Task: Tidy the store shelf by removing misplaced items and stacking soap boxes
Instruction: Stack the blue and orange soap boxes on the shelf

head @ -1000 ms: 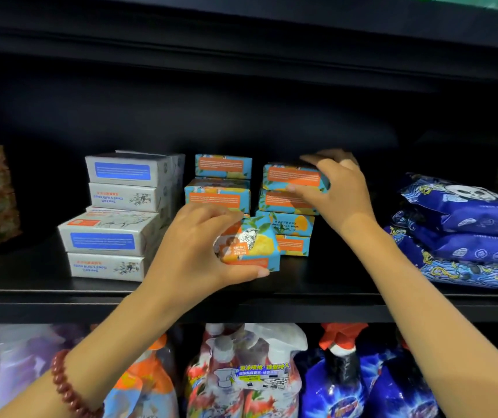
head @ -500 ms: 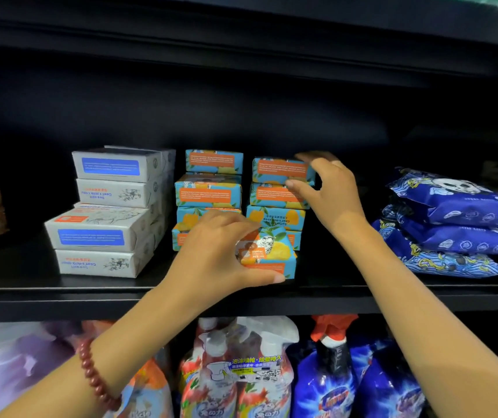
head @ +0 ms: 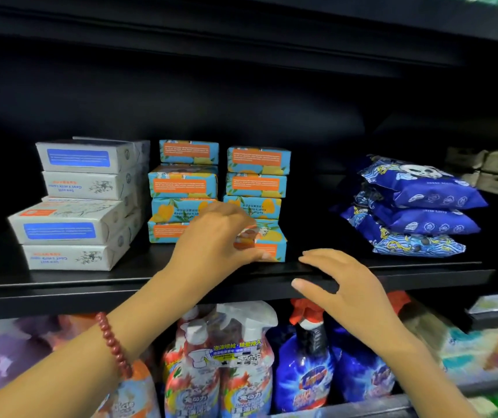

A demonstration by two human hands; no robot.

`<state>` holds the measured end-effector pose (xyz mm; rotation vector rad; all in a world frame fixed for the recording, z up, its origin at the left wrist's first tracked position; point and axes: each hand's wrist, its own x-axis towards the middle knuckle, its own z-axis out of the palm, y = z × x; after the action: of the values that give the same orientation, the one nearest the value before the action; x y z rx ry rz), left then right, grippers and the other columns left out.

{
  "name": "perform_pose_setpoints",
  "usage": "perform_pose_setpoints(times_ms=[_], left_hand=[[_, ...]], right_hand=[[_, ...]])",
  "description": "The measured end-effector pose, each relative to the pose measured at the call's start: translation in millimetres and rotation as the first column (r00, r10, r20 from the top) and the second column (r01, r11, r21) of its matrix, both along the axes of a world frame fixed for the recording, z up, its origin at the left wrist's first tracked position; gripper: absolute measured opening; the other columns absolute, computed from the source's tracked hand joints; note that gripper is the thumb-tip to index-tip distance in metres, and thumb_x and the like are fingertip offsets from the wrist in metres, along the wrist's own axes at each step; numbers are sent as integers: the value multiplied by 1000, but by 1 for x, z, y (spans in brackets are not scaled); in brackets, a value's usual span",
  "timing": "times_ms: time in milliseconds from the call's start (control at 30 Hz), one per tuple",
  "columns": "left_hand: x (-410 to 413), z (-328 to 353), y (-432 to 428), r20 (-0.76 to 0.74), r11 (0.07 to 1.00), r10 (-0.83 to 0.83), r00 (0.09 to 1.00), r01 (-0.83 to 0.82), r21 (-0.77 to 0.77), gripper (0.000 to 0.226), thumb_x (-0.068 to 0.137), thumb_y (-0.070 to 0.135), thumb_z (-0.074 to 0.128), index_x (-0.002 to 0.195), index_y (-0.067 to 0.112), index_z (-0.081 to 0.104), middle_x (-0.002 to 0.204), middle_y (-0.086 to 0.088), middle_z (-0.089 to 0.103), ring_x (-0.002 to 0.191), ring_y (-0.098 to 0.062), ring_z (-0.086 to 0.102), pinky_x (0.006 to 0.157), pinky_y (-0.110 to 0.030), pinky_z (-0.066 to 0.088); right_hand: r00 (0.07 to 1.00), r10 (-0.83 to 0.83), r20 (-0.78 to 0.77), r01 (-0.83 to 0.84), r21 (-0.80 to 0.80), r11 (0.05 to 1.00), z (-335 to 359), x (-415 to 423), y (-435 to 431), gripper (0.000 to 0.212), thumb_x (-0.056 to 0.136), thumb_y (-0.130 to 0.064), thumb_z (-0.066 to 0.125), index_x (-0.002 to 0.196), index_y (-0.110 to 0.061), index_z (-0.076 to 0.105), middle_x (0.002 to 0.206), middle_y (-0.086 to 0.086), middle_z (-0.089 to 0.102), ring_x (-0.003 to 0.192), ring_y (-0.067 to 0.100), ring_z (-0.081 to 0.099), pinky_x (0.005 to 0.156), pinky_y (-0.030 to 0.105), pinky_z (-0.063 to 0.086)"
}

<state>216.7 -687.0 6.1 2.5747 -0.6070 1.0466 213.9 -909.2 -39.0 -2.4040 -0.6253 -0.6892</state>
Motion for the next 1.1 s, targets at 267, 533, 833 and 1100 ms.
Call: perform_pose_setpoints(times_ms=[267, 533, 833, 1100], left_hand=[[-4, -6, 0, 25, 998, 14, 1000, -15, 59, 29, 60, 9, 88, 87, 9, 77, 81, -5, 74, 76, -28, 70, 65, -36, 56], [2, -4, -8, -8, 994, 89, 996, -89, 59, 27, 66, 9, 84, 91, 6, 76, 82, -12, 74, 77, -34, 69, 65, -42, 57], [10, -1, -12, -116, 983, 182, 976, -180, 25, 34, 90, 24, 62, 124, 19, 62, 120, -3, 64, 114, -22, 55, 89, -35, 49], [-37, -22, 43, -42, 977, 202, 979, -204, -67, 56, 70, 69, 59, 97, 22, 71, 97, 7, 70, 95, -16, 63, 74, -30, 51]], right_hand=[[995, -24, 96, 27, -32, 999, -8, -1, 1, 67, 69, -72, 47, 119, -29, 63, 122, -21, 54, 114, -13, 33, 88, 4, 24], [993, -36, 113, 41, -43, 998, -10, 2, 0, 64, 72, -70, 45, 115, -26, 66, 122, -14, 61, 116, -1, 42, 91, 20, 35], [999, -14, 39, 17, -68, 998, -1, -2, 0, 61, 71, -66, 62, 119, -28, 63, 121, -21, 54, 115, -4, 44, 92, 13, 31], [982, 153, 110, -166, 123, 978, 65, 11, 54, 45, 80, -36, 70, 120, -17, 62, 113, -15, 58, 106, -9, 46, 91, 2, 33]])
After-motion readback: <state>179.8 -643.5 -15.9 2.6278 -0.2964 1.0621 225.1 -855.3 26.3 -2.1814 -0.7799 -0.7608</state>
